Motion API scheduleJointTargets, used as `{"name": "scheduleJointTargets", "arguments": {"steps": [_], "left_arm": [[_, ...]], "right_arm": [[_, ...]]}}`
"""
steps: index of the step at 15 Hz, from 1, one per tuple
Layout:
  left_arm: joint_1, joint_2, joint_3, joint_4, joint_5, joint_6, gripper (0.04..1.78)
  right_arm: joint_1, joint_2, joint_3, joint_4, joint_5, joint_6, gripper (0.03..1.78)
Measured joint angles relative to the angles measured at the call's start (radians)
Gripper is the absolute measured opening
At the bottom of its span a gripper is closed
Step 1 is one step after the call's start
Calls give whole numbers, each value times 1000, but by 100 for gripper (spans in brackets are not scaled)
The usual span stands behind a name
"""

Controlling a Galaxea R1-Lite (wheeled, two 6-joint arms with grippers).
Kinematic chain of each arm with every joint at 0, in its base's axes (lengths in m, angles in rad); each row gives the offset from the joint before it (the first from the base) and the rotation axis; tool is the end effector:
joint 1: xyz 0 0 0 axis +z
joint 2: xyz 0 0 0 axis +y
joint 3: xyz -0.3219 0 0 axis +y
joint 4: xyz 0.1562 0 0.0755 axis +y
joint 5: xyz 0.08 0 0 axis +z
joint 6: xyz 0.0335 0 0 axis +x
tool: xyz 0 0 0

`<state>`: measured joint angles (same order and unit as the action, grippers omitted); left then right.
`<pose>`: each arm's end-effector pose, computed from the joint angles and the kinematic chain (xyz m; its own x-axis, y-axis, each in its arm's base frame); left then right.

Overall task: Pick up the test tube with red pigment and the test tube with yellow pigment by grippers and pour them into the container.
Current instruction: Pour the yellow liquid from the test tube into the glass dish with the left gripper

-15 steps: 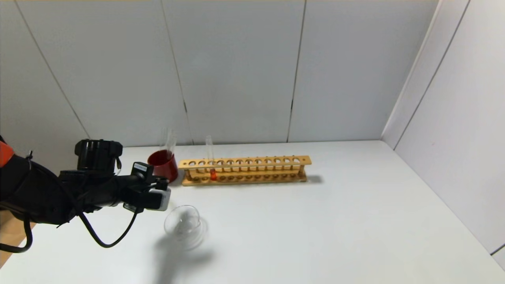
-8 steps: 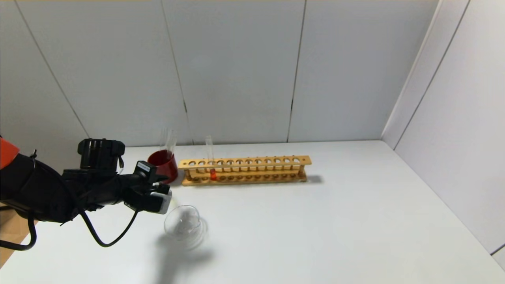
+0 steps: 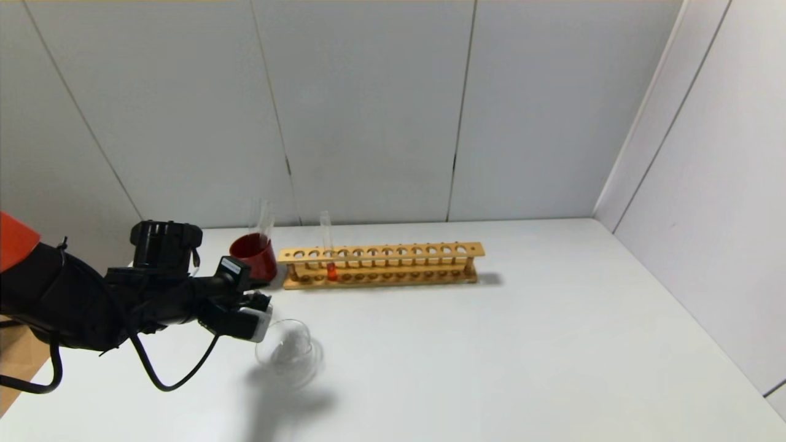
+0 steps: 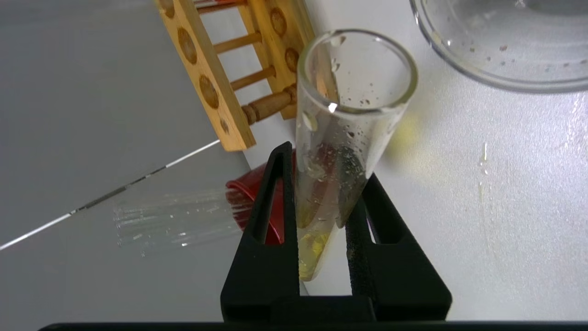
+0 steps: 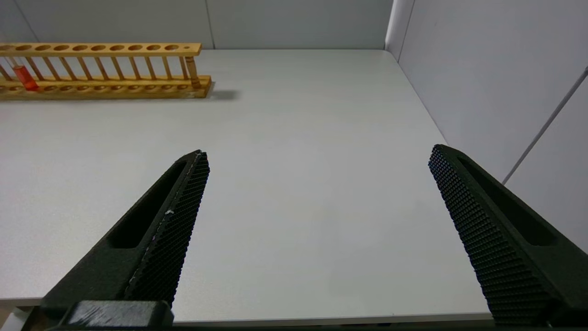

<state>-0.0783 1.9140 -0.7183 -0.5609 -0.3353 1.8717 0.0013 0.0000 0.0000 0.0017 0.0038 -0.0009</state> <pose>0.3238 -0.0365 0.1192 0.7323 -0.3875 -0.5600 0.4645 -0.3172 0.8268 -0.0522 0.0001 0.0753 1.0000 0.0051 -0.0017 -0.0051 1.0000 -0.0009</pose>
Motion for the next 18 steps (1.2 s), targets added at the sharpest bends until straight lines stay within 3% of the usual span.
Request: {"name": "scheduleJointTargets", "arguments": {"steps": [18], "left_arm": [[-15,25,0,-32,-2,130,33]], "right_arm": [[0,0,0,0,0,0,175]]}}
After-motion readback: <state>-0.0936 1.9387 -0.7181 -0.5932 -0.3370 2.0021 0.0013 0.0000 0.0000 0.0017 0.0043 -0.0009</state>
